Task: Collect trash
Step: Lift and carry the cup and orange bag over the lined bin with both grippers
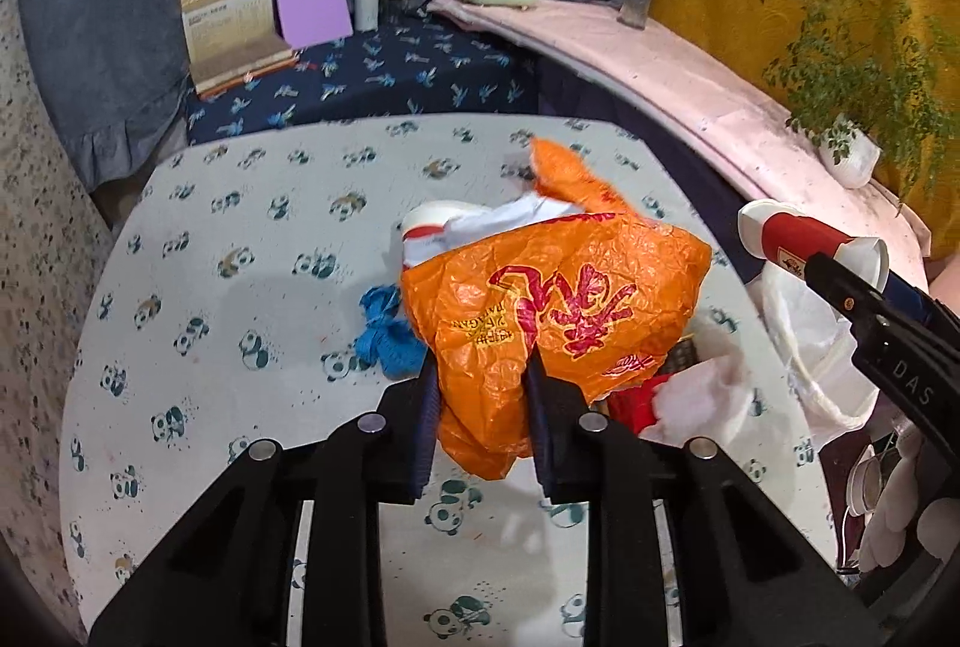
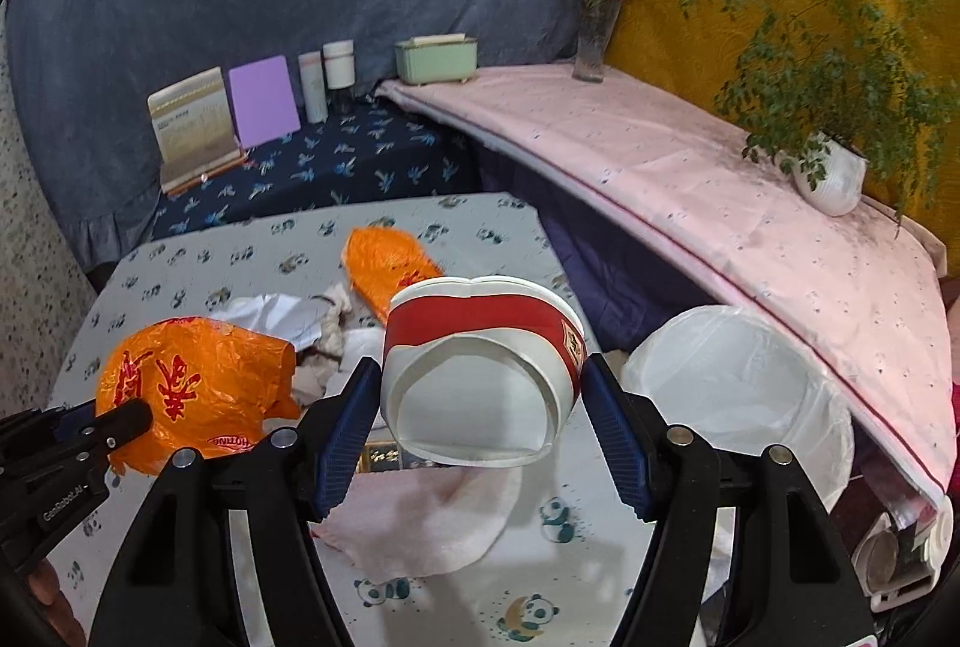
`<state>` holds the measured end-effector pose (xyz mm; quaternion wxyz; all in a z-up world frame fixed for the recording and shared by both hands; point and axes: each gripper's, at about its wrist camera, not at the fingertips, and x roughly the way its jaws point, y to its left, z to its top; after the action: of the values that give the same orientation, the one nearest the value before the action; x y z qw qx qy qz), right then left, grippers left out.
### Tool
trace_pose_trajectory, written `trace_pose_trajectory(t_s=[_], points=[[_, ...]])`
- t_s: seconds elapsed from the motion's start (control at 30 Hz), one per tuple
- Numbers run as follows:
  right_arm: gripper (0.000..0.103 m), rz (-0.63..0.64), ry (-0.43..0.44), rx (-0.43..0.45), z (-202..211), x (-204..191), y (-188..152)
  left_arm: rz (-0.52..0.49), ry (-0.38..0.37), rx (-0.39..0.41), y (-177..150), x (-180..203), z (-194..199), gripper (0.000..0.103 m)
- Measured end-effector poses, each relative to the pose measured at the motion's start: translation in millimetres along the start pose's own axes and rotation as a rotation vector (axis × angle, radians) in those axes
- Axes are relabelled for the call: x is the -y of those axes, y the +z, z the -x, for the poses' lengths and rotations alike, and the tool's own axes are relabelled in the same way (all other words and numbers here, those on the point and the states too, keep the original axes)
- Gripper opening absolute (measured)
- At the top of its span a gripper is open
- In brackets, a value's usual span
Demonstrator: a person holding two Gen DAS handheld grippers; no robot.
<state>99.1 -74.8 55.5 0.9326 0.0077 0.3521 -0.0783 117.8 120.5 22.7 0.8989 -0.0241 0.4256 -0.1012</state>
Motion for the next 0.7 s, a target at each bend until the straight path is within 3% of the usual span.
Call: trace_pose_trajectory(t_s=[0.4, 0.7], points=[[0.066, -0.099, -0.089, 0.102, 42, 69, 5, -0.136, -0.083, 0.098, 24, 81, 27, 0.025], [0.066, -0.179, -0.180, 0.123, 55, 130, -2, -0.242, -0.154, 0.116, 32, 149, 23, 0.025]])
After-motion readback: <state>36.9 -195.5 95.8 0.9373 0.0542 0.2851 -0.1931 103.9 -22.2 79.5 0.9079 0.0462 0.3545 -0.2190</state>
